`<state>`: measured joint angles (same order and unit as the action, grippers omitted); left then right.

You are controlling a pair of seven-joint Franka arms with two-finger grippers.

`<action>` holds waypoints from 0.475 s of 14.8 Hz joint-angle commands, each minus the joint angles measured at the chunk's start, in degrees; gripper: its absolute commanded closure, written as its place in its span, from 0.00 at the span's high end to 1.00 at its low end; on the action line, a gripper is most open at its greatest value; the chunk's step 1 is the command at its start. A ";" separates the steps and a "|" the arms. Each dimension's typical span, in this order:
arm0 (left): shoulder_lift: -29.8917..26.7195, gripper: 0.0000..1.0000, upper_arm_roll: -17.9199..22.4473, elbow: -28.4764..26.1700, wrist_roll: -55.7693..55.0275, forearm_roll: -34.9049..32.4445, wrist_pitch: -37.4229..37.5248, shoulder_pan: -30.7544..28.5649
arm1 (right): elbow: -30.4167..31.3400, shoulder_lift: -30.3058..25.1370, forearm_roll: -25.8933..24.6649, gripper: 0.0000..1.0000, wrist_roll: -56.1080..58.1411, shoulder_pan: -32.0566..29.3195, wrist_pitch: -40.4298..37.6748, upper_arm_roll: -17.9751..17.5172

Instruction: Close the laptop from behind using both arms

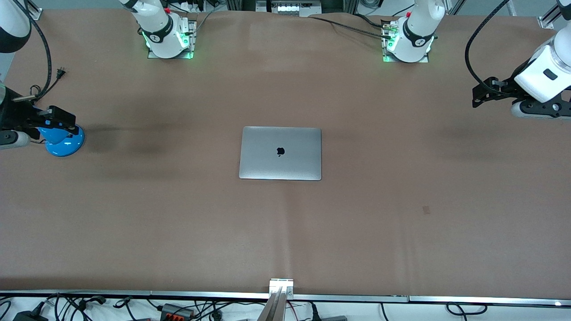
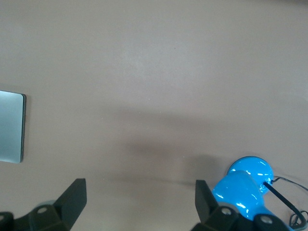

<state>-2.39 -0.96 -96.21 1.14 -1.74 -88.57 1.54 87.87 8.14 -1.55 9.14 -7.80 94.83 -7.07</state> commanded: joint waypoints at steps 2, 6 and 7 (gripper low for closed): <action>-0.42 1.00 -0.27 0.77 -0.35 0.25 1.12 -0.31 | -0.51 0.91 0.23 1.00 -0.71 0.24 -0.17 -0.40; -0.24 1.00 -0.27 1.38 -0.44 0.25 1.21 -0.31 | -0.68 0.82 -0.12 1.00 -0.53 -0.29 -0.26 -0.23; -0.24 1.00 -0.27 1.38 -0.44 0.25 1.21 -0.31 | -0.68 0.82 -0.12 1.00 -0.53 -0.46 -0.26 -0.06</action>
<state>-2.41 -0.96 -95.91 1.14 -1.74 -88.57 1.52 87.86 8.91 -1.56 9.13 -7.67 94.85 -7.05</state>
